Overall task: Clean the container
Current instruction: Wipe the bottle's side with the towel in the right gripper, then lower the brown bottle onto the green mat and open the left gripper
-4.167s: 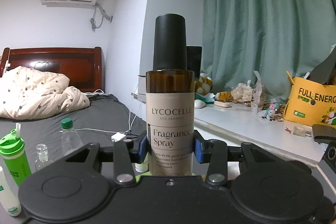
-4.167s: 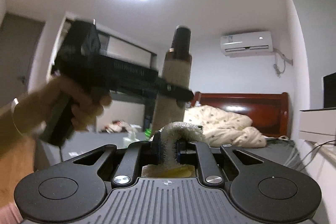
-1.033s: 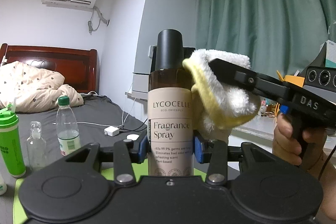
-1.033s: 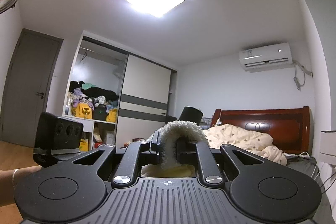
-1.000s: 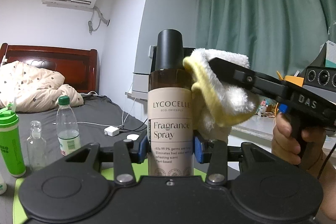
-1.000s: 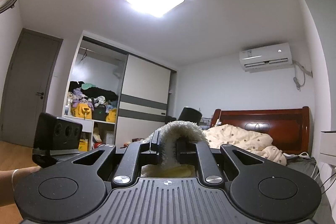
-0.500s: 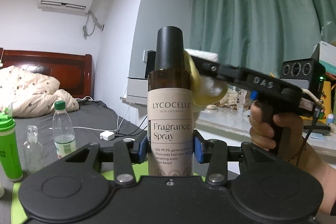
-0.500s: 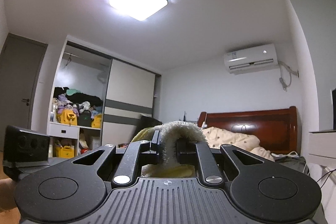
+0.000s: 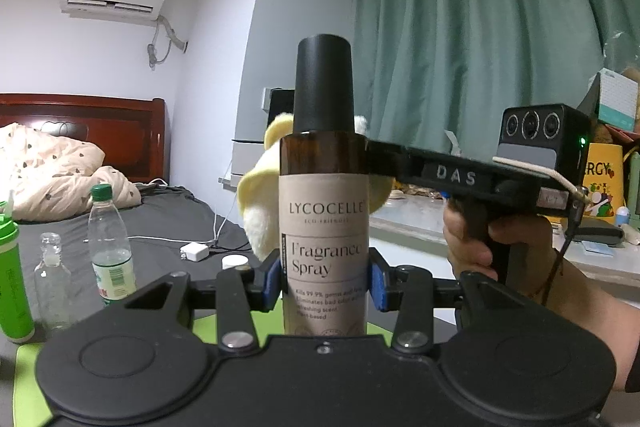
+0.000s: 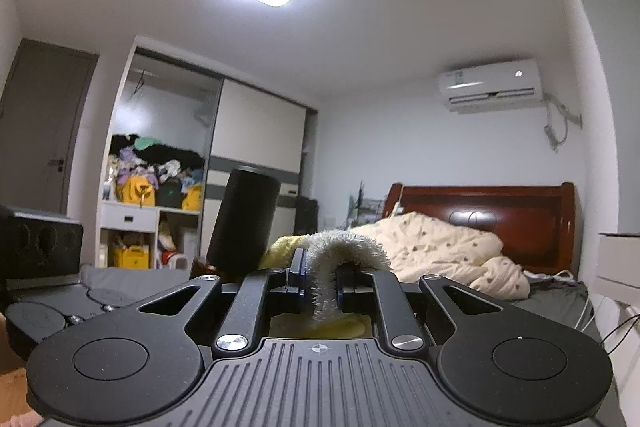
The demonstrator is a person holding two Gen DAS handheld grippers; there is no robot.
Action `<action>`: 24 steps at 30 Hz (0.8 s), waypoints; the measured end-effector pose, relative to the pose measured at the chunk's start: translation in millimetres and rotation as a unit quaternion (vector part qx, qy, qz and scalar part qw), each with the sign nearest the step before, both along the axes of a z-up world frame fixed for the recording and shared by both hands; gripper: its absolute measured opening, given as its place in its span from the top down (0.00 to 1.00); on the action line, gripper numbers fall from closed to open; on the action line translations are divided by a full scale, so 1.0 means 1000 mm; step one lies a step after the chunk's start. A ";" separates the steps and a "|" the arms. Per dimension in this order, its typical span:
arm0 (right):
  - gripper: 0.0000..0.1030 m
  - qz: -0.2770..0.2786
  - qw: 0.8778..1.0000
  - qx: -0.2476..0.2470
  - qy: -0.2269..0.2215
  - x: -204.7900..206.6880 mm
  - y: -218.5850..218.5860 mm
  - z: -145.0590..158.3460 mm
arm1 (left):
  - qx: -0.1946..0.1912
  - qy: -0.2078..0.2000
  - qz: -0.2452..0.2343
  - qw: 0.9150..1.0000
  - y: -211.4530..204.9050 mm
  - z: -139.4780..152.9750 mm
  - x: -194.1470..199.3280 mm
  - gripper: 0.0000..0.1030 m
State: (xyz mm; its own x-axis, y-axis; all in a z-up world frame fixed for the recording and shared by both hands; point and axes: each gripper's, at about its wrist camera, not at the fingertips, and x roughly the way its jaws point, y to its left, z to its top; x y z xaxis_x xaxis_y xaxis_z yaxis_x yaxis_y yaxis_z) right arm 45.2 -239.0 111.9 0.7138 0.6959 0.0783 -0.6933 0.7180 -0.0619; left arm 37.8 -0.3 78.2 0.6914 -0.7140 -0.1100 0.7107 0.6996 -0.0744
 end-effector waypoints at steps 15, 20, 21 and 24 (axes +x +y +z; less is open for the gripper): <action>0.88 0.017 0.997 -0.051 0.047 0.018 0.011 -0.028 | 0.005 0.010 0.029 1.000 0.014 -0.012 0.007 0.60; 0.88 -0.011 0.995 -0.064 0.075 0.028 0.009 -0.050 | 0.000 0.014 0.058 0.998 0.021 -0.017 0.011 0.60; 0.88 -0.018 0.995 -0.063 0.082 0.030 0.008 -0.054 | -0.001 0.016 0.068 0.998 0.021 -0.017 0.014 0.60; 0.88 -0.057 0.992 -0.050 0.101 0.034 0.004 -0.064 | -0.004 0.024 0.107 0.994 0.023 -0.025 0.021 0.60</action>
